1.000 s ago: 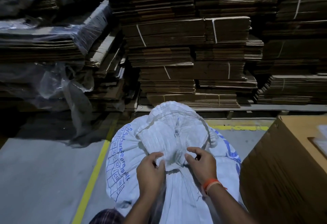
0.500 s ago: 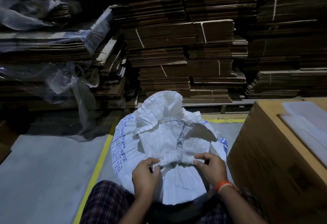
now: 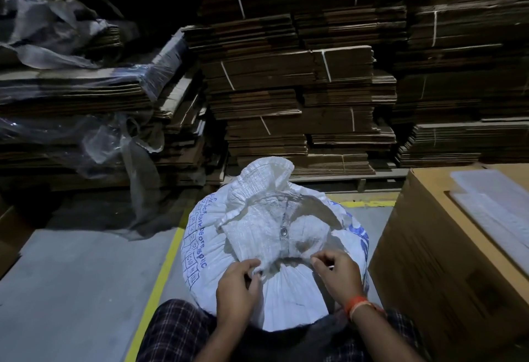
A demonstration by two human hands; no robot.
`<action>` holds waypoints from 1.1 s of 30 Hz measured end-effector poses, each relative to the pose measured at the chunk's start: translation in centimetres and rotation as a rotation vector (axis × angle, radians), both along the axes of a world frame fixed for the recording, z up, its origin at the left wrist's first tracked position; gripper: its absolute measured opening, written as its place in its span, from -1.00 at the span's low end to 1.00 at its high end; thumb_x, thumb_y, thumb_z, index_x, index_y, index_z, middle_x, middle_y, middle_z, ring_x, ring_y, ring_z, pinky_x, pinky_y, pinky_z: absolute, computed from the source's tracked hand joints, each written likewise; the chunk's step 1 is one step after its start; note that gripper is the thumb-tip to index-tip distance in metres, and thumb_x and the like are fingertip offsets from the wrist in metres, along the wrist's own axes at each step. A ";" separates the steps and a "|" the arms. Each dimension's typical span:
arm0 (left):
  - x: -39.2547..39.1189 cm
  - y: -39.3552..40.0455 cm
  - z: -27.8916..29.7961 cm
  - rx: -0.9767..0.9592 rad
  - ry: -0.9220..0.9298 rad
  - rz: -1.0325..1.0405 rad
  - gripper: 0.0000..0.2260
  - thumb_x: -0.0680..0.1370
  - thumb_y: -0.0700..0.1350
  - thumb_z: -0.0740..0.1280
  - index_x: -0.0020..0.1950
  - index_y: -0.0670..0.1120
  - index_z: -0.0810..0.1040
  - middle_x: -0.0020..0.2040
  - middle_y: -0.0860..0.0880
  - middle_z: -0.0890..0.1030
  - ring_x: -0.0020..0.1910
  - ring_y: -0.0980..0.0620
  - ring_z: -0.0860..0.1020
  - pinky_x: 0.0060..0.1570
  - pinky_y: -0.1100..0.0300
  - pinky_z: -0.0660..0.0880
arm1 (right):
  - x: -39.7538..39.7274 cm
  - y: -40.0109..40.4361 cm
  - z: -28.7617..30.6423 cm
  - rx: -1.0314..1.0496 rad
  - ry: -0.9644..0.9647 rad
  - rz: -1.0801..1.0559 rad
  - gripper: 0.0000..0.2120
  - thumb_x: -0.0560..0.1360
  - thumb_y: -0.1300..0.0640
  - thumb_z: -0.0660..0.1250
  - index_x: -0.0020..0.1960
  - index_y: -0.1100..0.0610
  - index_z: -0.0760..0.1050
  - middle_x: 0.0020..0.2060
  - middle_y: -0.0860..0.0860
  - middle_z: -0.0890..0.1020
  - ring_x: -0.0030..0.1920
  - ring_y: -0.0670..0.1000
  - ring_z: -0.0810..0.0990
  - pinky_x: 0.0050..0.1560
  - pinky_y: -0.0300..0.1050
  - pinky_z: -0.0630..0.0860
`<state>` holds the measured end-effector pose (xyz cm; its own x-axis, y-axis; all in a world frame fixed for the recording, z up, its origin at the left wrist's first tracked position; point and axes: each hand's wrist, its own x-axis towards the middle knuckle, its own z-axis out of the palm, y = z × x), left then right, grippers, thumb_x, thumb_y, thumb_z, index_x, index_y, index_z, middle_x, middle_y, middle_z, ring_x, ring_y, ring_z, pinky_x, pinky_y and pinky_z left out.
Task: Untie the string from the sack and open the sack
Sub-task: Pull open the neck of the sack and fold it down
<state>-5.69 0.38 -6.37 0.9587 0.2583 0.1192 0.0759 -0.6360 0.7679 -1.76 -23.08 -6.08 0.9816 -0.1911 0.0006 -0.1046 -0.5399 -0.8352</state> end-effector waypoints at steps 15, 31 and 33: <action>2.4 0.6 -0.1 -0.132 -0.038 0.096 -0.94 0.50 -0.05 0.53 -0.09 0.12 0.74 -0.10 0.20 0.69 -0.20 0.19 0.62 -0.15 0.23 0.54 | 2.3 3.0 8.5 0.235 -0.169 0.087 -0.80 0.58 0.15 0.42 0.15 -0.09 0.57 -0.31 -0.03 0.58 -0.26 -0.10 0.60 -0.13 -0.17 0.61; 2.8 2.0 2.1 -0.183 -0.058 0.220 -0.94 0.49 -0.03 0.50 -0.13 0.14 0.67 0.05 0.14 0.61 -0.05 0.19 0.62 -0.07 0.20 0.56 | 9.4 5.9 12.4 0.329 0.174 -0.085 -0.60 0.51 -0.03 0.39 -0.42 0.17 0.55 -0.52 0.10 0.65 -0.48 0.06 0.58 -0.36 -0.10 0.58; 3.0 2.5 4.5 -0.212 -0.109 0.349 -0.96 0.54 0.00 0.45 -0.09 0.11 0.62 0.12 0.05 0.56 0.05 0.07 0.59 -0.07 0.14 0.51 | 8.1 5.7 11.3 0.195 0.145 -0.071 -0.65 0.40 0.13 0.45 -0.51 0.24 0.51 -0.58 0.08 0.59 -0.52 -0.03 0.50 -0.36 -0.13 0.53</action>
<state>-2.67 2.90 -1.88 0.7941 0.5948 0.1247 0.1695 -0.4138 0.8944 6.32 -17.40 5.21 0.9528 -0.2419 -0.1832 -0.2630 -0.3573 -0.8962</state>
